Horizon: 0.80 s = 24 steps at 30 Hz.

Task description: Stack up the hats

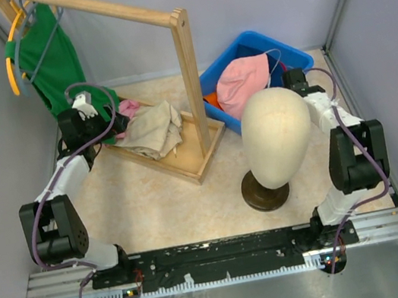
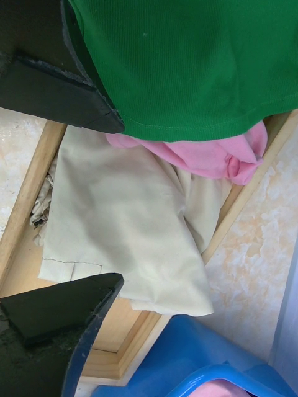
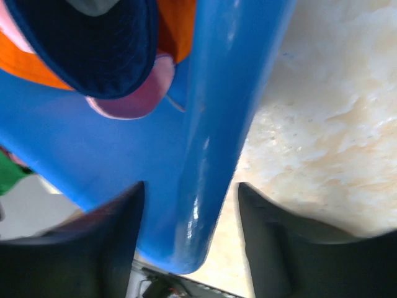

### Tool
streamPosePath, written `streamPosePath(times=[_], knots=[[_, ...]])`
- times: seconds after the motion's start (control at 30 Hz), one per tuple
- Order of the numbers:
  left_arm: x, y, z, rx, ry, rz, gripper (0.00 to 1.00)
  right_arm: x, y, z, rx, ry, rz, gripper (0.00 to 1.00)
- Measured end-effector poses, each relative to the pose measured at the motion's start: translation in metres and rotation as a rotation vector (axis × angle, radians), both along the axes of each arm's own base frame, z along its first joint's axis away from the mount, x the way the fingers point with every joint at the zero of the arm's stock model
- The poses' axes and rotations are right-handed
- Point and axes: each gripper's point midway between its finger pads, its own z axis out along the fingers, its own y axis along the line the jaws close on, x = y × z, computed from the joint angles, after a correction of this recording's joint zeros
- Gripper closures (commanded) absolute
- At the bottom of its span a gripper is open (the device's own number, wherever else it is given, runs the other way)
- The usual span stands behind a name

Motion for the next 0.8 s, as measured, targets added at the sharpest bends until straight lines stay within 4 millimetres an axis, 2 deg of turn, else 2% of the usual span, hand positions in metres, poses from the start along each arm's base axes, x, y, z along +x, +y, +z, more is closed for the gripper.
streamPosePath(times=[0.13, 0.23, 0.37, 0.63, 0.67, 0.73, 0.8], knots=[[0.0, 0.0, 0.0, -0.001, 0.001, -0.002, 0.01, 0.001, -0.01, -0.01, -0.058, 0.018, -0.022, 0.78], [0.0, -0.001, -0.002, -0.002, 0.006, -0.004, 0.01, 0.004, -0.02, -0.006, -0.091, 0.016, -0.042, 0.88], [0.001, -0.002, -0.006, -0.006, 0.015, -0.01, 0.01, 0.0, -0.048, -0.007, -0.136, 0.024, -0.057, 0.92], [0.001, -0.007, -0.015, -0.026, 0.038, -0.036, 0.01, -0.019, -0.141, 0.0, -0.356, 0.049, -0.101, 0.91], [0.0, -0.008, -0.015, -0.028, 0.038, -0.041, 0.01, -0.02, -0.153, 0.003, -0.383, 0.051, -0.116, 0.88], [0.0, -0.009, -0.015, -0.031, 0.037, -0.048, 0.01, -0.021, -0.175, 0.01, -0.434, 0.06, -0.149, 0.71], [-0.001, -0.011, -0.015, -0.035, 0.039, -0.057, 0.01, -0.018, -0.195, 0.019, -0.48, 0.069, -0.18, 0.6]])
